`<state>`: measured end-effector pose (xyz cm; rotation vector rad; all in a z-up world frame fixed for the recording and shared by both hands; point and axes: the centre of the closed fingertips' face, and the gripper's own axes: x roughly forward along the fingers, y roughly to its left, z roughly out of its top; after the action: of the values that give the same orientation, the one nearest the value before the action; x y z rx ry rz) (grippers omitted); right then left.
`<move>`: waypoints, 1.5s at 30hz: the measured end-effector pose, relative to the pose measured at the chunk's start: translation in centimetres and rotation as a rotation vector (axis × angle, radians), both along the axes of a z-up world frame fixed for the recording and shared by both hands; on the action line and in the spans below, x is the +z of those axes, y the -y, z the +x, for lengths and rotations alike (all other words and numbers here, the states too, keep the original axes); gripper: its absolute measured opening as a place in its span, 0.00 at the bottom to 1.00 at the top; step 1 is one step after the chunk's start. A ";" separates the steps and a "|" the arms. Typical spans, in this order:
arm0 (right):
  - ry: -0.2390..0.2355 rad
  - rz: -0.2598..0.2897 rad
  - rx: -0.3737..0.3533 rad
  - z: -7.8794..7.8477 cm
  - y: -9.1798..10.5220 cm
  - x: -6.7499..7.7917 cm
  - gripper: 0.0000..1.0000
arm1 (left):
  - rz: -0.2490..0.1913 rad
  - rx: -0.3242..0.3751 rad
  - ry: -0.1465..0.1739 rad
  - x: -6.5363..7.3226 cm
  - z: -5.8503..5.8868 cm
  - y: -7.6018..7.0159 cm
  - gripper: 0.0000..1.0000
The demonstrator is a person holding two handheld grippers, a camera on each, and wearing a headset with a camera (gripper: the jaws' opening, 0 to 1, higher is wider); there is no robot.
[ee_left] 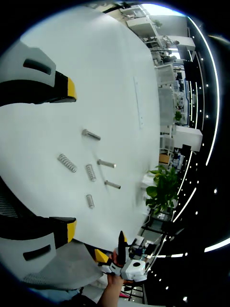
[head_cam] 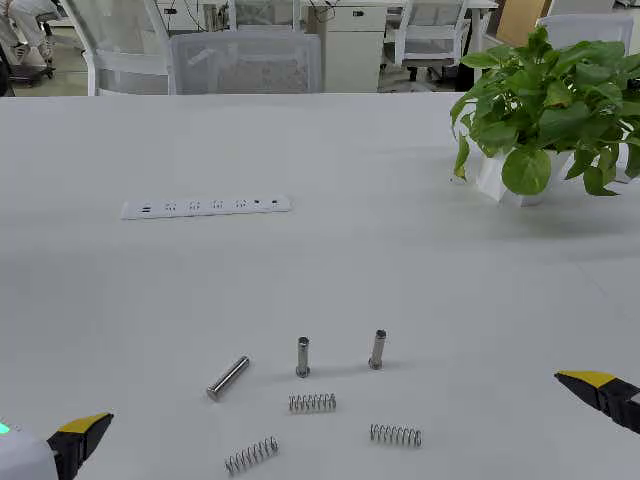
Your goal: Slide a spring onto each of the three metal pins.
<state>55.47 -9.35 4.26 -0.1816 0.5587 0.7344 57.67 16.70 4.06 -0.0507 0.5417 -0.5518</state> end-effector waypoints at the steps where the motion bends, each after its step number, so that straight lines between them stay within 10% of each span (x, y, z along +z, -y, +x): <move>1: 0.000 -0.006 0.001 0.0 0.0 0.0 1.00 | 0.001 -0.002 0.001 0.0 0.0 0.0 0.98; 45: -0.008 -0.068 0.069 0.8 -0.5 -0.8 1.00 | 0.037 -0.047 -0.038 -1.3 1.4 -1.0 0.91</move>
<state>56.26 -8.80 3.46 -0.2621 0.5872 0.7838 59.11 17.71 2.75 -0.0134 0.5910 -0.5871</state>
